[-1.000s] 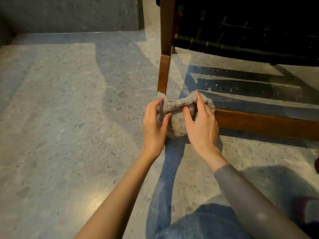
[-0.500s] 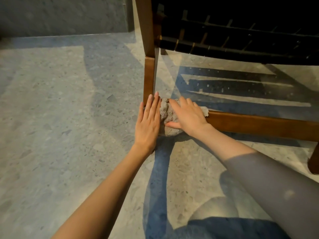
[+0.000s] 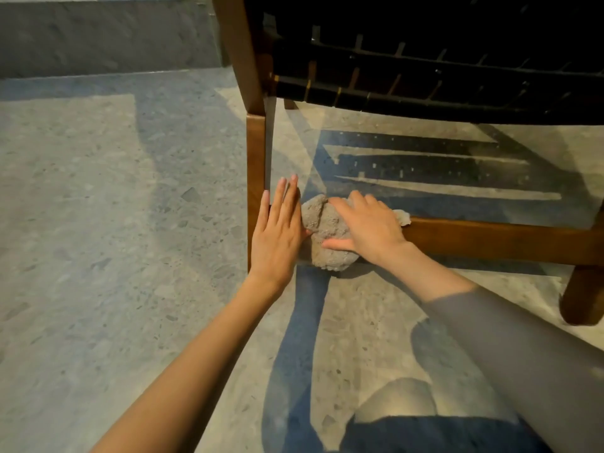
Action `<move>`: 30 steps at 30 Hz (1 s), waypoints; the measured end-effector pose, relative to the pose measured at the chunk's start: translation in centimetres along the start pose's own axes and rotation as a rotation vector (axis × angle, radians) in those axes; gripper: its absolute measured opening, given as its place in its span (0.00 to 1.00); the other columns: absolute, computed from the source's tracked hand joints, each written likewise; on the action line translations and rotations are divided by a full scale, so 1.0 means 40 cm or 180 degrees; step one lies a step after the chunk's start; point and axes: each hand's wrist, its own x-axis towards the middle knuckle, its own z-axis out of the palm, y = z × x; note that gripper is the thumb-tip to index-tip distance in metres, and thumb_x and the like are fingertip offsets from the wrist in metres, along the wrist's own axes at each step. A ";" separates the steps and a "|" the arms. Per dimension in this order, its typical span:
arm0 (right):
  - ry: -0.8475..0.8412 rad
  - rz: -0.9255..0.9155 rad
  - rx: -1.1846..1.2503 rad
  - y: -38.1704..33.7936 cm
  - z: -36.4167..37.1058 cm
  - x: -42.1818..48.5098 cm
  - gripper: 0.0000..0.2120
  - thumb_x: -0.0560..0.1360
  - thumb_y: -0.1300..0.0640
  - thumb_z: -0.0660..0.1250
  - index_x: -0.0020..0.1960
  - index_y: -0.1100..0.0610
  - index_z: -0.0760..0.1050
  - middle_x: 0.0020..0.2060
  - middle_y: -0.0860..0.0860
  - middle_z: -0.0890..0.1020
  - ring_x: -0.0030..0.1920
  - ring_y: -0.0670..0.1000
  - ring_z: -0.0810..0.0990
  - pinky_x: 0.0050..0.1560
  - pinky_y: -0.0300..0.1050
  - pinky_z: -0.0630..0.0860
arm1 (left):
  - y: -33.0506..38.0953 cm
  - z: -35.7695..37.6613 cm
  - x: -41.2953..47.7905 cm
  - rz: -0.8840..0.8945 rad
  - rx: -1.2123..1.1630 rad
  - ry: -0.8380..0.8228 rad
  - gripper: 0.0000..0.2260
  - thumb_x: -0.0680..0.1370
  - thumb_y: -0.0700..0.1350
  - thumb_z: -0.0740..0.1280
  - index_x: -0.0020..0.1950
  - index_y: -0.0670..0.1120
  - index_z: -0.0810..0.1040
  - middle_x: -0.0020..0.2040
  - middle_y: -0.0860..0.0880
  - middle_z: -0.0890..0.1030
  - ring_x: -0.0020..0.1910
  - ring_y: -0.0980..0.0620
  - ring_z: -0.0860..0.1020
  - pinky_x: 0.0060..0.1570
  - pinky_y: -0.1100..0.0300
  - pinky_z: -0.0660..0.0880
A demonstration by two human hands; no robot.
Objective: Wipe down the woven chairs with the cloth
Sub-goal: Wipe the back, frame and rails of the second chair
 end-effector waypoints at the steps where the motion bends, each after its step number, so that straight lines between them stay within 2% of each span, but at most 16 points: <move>1: -0.0015 -0.0060 0.0041 -0.029 -0.001 0.018 0.40 0.68 0.30 0.63 0.72 0.50 0.59 0.61 0.57 0.71 0.59 0.59 0.72 0.55 0.52 0.71 | -0.025 0.001 -0.009 -0.0038 -0.0090 -0.0001 0.28 0.84 0.52 0.48 0.77 0.40 0.41 0.76 0.42 0.38 0.73 0.44 0.33 0.71 0.48 0.33; 3: -0.0054 -0.0143 0.0087 -0.087 -0.008 0.055 0.40 0.68 0.30 0.64 0.73 0.49 0.58 0.62 0.57 0.70 0.60 0.60 0.72 0.56 0.53 0.71 | -0.067 0.000 -0.030 -0.0087 -0.0416 0.0059 0.29 0.83 0.51 0.53 0.77 0.41 0.42 0.76 0.44 0.37 0.74 0.44 0.35 0.73 0.49 0.35; 6: -0.0076 -0.0236 0.0052 -0.146 -0.014 0.085 0.40 0.70 0.33 0.65 0.74 0.50 0.56 0.63 0.57 0.70 0.61 0.60 0.72 0.54 0.52 0.72 | -0.106 -0.007 -0.060 -0.0154 -0.1301 0.0181 0.32 0.81 0.49 0.60 0.77 0.41 0.46 0.77 0.45 0.44 0.76 0.46 0.42 0.75 0.50 0.45; 8: -0.0023 -0.0297 0.0169 -0.152 -0.017 0.084 0.36 0.73 0.38 0.66 0.74 0.50 0.57 0.63 0.56 0.71 0.61 0.59 0.71 0.55 0.52 0.72 | -0.118 -0.012 -0.070 -0.0295 -0.1576 0.0149 0.32 0.80 0.51 0.60 0.77 0.41 0.47 0.77 0.45 0.46 0.77 0.47 0.43 0.75 0.51 0.48; 11: 0.0087 -0.0317 0.0811 -0.130 -0.037 0.064 0.26 0.76 0.50 0.66 0.72 0.49 0.65 0.64 0.52 0.74 0.62 0.57 0.73 0.57 0.51 0.72 | -0.129 -0.017 -0.075 -0.0413 -0.1777 0.0180 0.29 0.81 0.51 0.59 0.77 0.43 0.50 0.77 0.49 0.48 0.76 0.49 0.43 0.74 0.53 0.51; 13: 0.0212 -0.0181 0.1004 -0.107 -0.068 0.058 0.21 0.76 0.53 0.67 0.68 0.47 0.71 0.61 0.52 0.78 0.60 0.57 0.77 0.55 0.50 0.74 | -0.141 -0.025 -0.071 -0.0521 -0.2045 0.0221 0.28 0.81 0.51 0.57 0.77 0.46 0.50 0.77 0.53 0.49 0.76 0.52 0.43 0.72 0.57 0.53; 16: 0.0655 0.0447 0.1118 -0.074 -0.127 0.062 0.16 0.76 0.48 0.64 0.63 0.47 0.75 0.52 0.55 0.82 0.54 0.60 0.79 0.47 0.49 0.74 | -0.157 -0.038 -0.058 -0.0589 -0.2316 0.0279 0.26 0.82 0.49 0.55 0.78 0.47 0.50 0.77 0.54 0.49 0.76 0.56 0.43 0.70 0.64 0.50; 20: 0.1228 0.1452 0.2417 -0.052 -0.180 0.088 0.18 0.76 0.51 0.65 0.64 0.53 0.66 0.53 0.54 0.77 0.55 0.59 0.77 0.45 0.47 0.71 | -0.163 -0.066 -0.026 -0.0656 -0.2391 0.0422 0.25 0.83 0.47 0.55 0.78 0.48 0.49 0.77 0.55 0.48 0.75 0.60 0.43 0.68 0.71 0.44; 23: 0.1070 0.1699 0.3448 -0.074 -0.171 0.126 0.20 0.77 0.55 0.65 0.66 0.51 0.62 0.60 0.55 0.73 0.59 0.57 0.74 0.49 0.47 0.75 | -0.159 -0.081 0.001 -0.0693 -0.2491 0.0364 0.26 0.83 0.44 0.56 0.78 0.48 0.49 0.78 0.53 0.49 0.75 0.58 0.45 0.68 0.68 0.48; 25: 0.0835 0.1630 0.4262 -0.126 -0.154 0.153 0.21 0.78 0.56 0.64 0.68 0.51 0.61 0.58 0.52 0.73 0.56 0.53 0.76 0.45 0.41 0.76 | -0.159 -0.084 0.014 -0.0676 -0.2597 0.0247 0.27 0.82 0.41 0.56 0.78 0.48 0.48 0.78 0.53 0.48 0.76 0.55 0.46 0.69 0.65 0.50; 26: 0.0647 0.1559 0.4579 -0.160 -0.140 0.167 0.22 0.79 0.56 0.62 0.71 0.52 0.61 0.59 0.52 0.74 0.57 0.52 0.76 0.47 0.42 0.77 | -0.160 -0.085 0.018 -0.0673 -0.2696 0.0169 0.27 0.82 0.39 0.56 0.78 0.48 0.48 0.78 0.52 0.48 0.76 0.55 0.47 0.70 0.64 0.51; 27: 0.0450 0.1487 0.4779 -0.194 -0.124 0.178 0.23 0.80 0.54 0.61 0.73 0.52 0.59 0.64 0.53 0.73 0.61 0.53 0.75 0.55 0.47 0.76 | -0.164 -0.084 0.023 -0.0680 -0.2806 0.0097 0.28 0.81 0.36 0.56 0.78 0.48 0.48 0.78 0.52 0.49 0.76 0.54 0.48 0.72 0.62 0.50; 28: 0.0284 0.1440 0.4907 -0.231 -0.108 0.184 0.25 0.81 0.53 0.59 0.75 0.52 0.56 0.68 0.54 0.70 0.66 0.54 0.71 0.64 0.52 0.72 | -0.169 -0.084 0.026 -0.0705 -0.2910 0.0025 0.30 0.80 0.33 0.56 0.78 0.48 0.49 0.78 0.52 0.50 0.76 0.54 0.48 0.73 0.61 0.51; 30: 0.0145 0.1441 0.5217 -0.289 -0.089 0.180 0.26 0.82 0.50 0.55 0.78 0.49 0.51 0.74 0.52 0.63 0.72 0.55 0.64 0.72 0.56 0.61 | -0.182 -0.081 0.032 -0.0797 -0.3042 -0.0110 0.34 0.77 0.28 0.56 0.78 0.51 0.49 0.77 0.53 0.53 0.76 0.54 0.49 0.71 0.64 0.51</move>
